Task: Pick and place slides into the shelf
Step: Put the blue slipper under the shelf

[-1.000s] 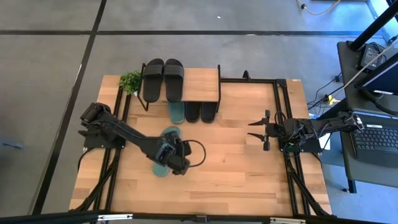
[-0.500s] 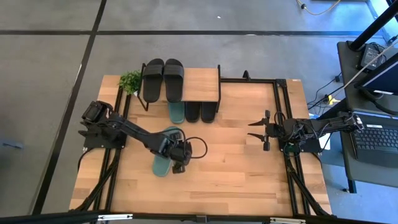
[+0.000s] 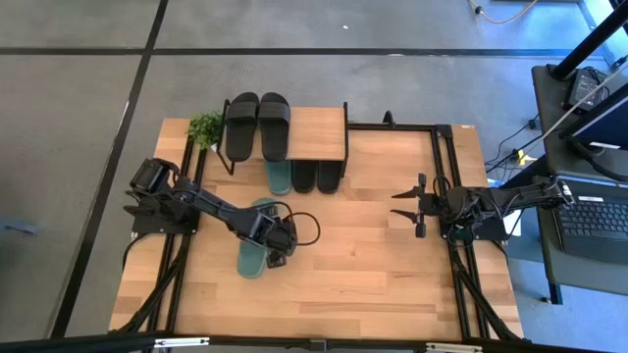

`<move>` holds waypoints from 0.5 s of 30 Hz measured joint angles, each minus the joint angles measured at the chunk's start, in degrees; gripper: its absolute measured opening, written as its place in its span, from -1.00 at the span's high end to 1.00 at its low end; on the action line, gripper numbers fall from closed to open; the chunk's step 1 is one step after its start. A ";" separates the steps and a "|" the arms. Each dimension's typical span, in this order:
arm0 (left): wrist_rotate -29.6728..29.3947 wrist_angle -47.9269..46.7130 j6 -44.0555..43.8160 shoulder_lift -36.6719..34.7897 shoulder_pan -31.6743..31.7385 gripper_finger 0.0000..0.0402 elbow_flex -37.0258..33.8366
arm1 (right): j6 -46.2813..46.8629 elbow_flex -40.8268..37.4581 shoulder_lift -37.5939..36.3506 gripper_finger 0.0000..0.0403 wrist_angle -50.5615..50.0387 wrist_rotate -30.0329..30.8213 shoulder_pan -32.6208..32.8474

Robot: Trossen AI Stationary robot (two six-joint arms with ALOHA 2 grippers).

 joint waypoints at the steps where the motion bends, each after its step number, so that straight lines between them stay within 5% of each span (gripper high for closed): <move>1: 0.18 0.04 -0.05 0.00 -0.02 -0.02 -0.09 | 0.00 0.00 0.02 0.06 0.00 0.00 0.00; 15: 1.78 -6.13 -4.12 0.00 -0.17 -0.02 -0.18 | 0.02 0.00 0.02 0.06 0.13 0.00 0.00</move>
